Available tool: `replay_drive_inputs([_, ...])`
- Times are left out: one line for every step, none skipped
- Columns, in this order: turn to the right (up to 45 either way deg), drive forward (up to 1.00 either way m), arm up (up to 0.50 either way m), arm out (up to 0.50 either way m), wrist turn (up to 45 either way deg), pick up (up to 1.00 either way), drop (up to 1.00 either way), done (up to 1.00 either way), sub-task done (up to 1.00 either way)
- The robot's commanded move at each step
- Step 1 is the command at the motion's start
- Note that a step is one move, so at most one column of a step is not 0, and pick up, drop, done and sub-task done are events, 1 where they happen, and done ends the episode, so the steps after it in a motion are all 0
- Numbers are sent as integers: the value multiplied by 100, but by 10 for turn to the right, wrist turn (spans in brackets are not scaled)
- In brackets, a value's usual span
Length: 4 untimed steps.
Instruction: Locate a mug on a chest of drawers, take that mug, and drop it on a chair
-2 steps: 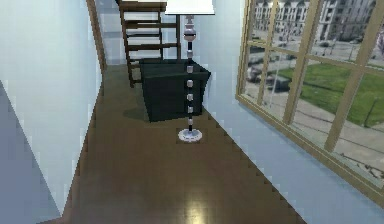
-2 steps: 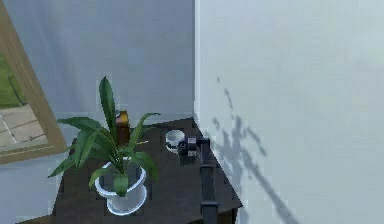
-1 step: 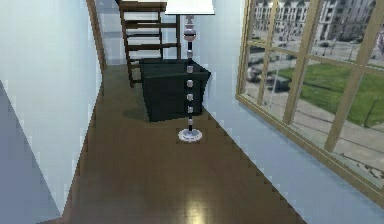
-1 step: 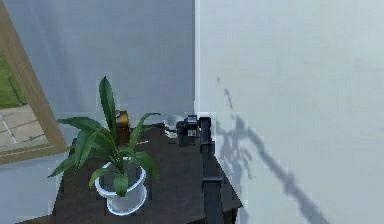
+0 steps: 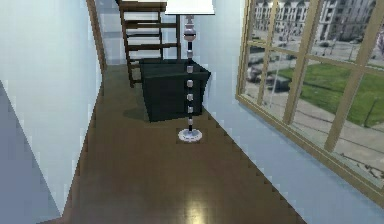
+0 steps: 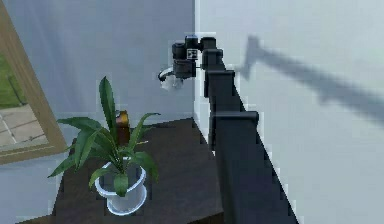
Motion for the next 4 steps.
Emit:
replay_drive_inputs([0, 0, 0, 0, -450, 0, 0, 0, 0])
replay_drive_inputs([0, 0, 0, 0, -450, 0, 0, 0, 0])
replay_drive_inputs([0, 0, 0, 0, -270, 0, 0, 0, 0])
replay_drive_inputs([0, 0, 0, -48, 0, 0, 0, 0, 0])
